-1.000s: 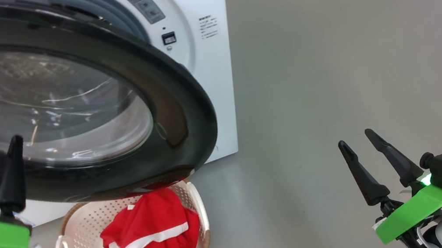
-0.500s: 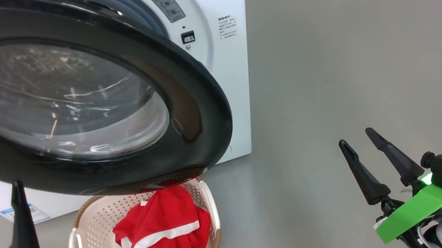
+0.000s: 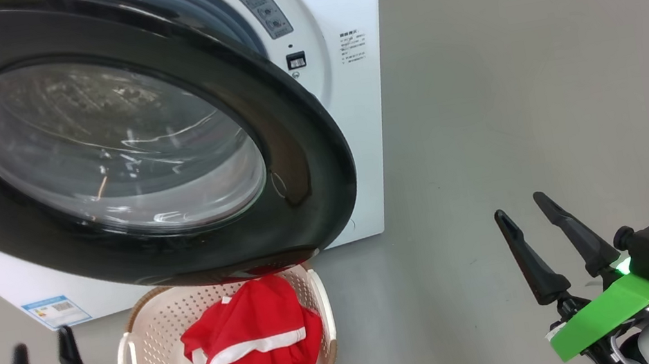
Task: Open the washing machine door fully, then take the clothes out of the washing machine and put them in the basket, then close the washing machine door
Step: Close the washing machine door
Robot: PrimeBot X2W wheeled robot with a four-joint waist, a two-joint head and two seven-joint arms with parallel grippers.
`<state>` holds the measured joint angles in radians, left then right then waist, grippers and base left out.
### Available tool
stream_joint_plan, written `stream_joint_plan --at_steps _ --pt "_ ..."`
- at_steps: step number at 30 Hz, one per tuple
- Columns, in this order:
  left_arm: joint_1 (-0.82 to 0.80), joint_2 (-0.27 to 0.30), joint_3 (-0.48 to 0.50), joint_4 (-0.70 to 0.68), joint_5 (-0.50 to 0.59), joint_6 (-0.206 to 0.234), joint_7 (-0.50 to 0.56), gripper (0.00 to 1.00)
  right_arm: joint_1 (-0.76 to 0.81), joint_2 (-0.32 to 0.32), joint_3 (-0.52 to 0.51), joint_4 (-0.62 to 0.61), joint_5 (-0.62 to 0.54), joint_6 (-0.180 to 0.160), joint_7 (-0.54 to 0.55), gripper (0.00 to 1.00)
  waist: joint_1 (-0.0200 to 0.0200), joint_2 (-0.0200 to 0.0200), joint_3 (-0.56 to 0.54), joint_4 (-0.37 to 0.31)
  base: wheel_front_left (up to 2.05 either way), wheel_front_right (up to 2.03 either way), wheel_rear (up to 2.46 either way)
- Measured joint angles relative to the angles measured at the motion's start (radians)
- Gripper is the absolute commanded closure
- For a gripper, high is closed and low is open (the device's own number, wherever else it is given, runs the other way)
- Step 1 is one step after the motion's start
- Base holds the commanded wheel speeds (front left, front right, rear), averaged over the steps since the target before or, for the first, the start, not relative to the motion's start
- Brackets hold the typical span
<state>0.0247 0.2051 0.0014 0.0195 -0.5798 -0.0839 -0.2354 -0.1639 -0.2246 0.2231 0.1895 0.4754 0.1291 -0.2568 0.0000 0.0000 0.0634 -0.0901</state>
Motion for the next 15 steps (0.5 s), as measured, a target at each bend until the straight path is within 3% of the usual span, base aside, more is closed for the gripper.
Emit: stream_joint_plan --at_steps 15 --pt "0.04 -0.1 0.047 0.04 0.115 -0.026 -0.014 0.0 0.001 -0.006 0.019 0.004 0.001 0.0 0.0 0.0 0.0 0.0 -0.017 0.004 0.0 0.0 0.0"
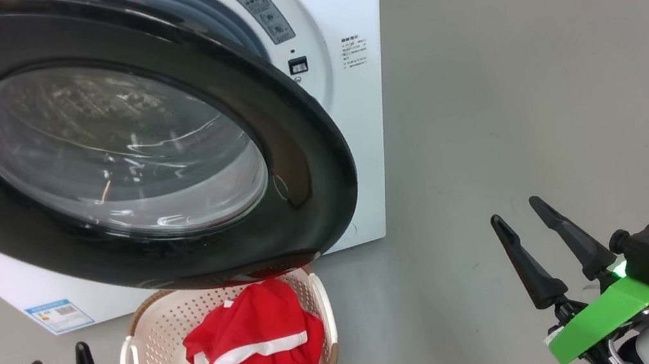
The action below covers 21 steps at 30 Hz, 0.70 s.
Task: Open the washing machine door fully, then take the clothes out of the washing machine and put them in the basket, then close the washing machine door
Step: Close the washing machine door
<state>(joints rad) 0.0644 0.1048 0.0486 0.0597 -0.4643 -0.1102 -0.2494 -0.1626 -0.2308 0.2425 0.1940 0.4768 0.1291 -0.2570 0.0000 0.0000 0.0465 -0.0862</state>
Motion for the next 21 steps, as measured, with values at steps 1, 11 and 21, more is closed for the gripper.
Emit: stream_joint_plan --at_steps 1,11,21 --pt "0.002 -0.005 0.004 -0.002 0.008 0.0 0.0 0.0 0.0 0.0 0.0 0.0 0.0 0.0 0.0 0.0 0.0 0.0 0.0 0.0 0.0 0.0 0.0" --pt "0.016 -0.036 0.014 -0.003 0.049 -0.01 0.0 0.0 0.001 0.0 -0.006 0.0 0.0 0.0 0.0 0.0 0.0 0.0 0.006 0.003 0.0 0.0 0.0" --pt "0.016 -0.043 0.005 0.008 0.058 -0.017 0.0 0.0 0.001 -0.001 -0.007 0.0 0.001 0.0 0.0 0.0 0.0 0.0 0.003 0.005 0.0 0.0 0.0"
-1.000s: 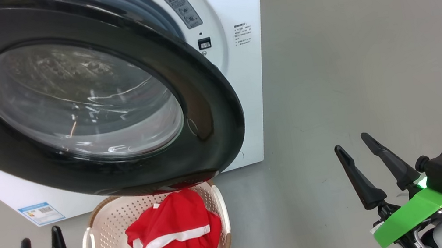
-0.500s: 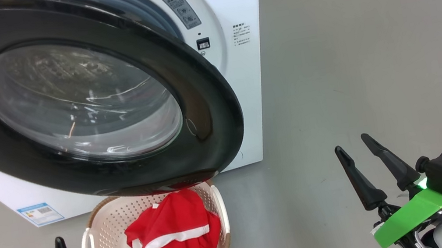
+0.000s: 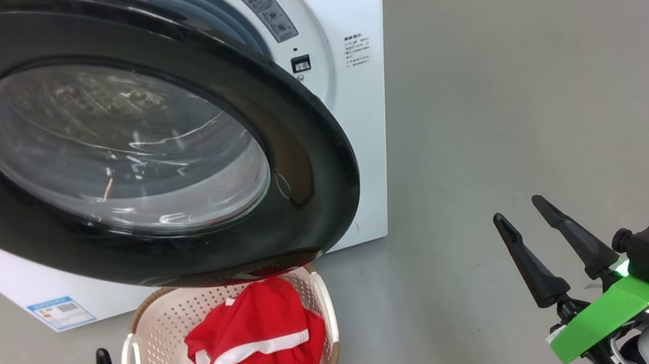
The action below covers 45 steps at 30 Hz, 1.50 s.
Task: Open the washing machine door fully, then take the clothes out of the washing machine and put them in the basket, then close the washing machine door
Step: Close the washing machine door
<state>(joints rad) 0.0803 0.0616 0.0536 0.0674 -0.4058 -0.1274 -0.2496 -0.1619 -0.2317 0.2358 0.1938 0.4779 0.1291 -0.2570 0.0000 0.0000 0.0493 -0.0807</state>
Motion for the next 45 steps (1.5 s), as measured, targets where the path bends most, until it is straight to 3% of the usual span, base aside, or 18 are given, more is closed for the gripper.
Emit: stream_joint_plan --at_steps 20,21,22,24,25,26,37,45 --pt "0.0 -0.007 -0.021 0.006 0.007 0.0 0.0 0.0 0.0 -0.004 0.0 -0.006 0.0 0.0 0.0 0.0 0.0 0.0 0.005 0.008 0.0 0.0 0.0" --pt "0.0 -0.007 -0.021 0.005 0.007 0.0 0.0 0.0 0.0 -0.005 0.0 -0.011 0.0 0.0 0.0 0.2 0.0 0.0 0.007 0.009 0.0 0.0 0.0" --pt "0.0 -0.007 -0.021 0.005 0.007 0.0 0.0 0.0 -0.001 -0.006 0.001 -0.014 0.0 0.0 0.0 0.51 0.0 0.0 0.009 0.01 0.0 0.0 0.0" --pt "-0.001 -0.007 -0.021 0.005 0.007 0.0 0.0 0.0 -0.002 -0.008 0.003 -0.02 0.0 0.0 0.0 0.74 0.0 0.0 0.013 0.013 0.0 0.0 0.0" --pt "-0.001 -0.007 -0.022 0.005 0.007 0.0 0.0 0.0 -0.003 -0.009 0.004 -0.023 0.0 0.0 0.0 0.93 0.0 0.0 0.015 0.014 0.0 0.0 0.0" --pt "-0.001 -0.007 -0.023 0.005 0.007 0.0 0.0 0.0 -0.004 -0.009 0.003 -0.03 0.0 0.0 0.0 1.0 0.0 0.0 0.017 0.017 0.0 0.0 0.0" --pt "-0.01 -0.008 -0.05 0.012 0.007 0.0 0.0 0.0 -0.062 0.01 -0.005 -0.151 0.0 0.0 0.0 1.0 0.0 0.0 0.04 0.063 0.0 0.0 0.0" --pt "-0.043 -0.009 -0.062 0.016 0.007 0.0 0.0 0.0 -0.149 -0.026 0.139 -0.162 -0.016 0.0 0.0 1.0 0.0 0.0 0.073 0.105 0.0 0.0 0.0"
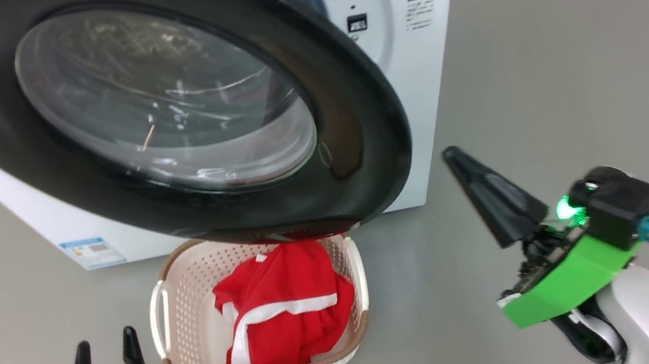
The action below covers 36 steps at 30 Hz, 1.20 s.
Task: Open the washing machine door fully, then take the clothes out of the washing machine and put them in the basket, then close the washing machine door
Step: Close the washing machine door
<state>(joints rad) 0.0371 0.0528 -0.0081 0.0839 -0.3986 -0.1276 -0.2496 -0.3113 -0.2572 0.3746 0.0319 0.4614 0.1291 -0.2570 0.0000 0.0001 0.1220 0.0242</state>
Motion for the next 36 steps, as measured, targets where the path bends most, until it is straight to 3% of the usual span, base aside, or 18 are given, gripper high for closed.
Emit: stream_joint_plan --at_steps 4,18,36 --pt "-0.011 -0.001 -0.006 -0.001 0.0 0.0 0.0 0.0 -0.063 -0.034 0.089 0.024 -0.003 0.0 0.0 1.0 0.0001 0.0 0.023 0.024 0.0 0.0 0.0" --pt "-0.051 -0.007 -0.026 -0.006 0.0 0.0 0.0 0.0 -0.188 -0.102 0.225 0.158 -0.03 0.0 0.0 1.0 0.0 0.0 0.102 0.107 0.0 0.0 0.0" --pt "-0.103 -0.012 -0.03 -0.024 0.002 0.0 0.0 0.0 -0.297 -0.101 0.19 0.324 -0.048 0.0 0.0 1.0 0.0 0.0 0.193 0.145 0.0 0.0 0.0"
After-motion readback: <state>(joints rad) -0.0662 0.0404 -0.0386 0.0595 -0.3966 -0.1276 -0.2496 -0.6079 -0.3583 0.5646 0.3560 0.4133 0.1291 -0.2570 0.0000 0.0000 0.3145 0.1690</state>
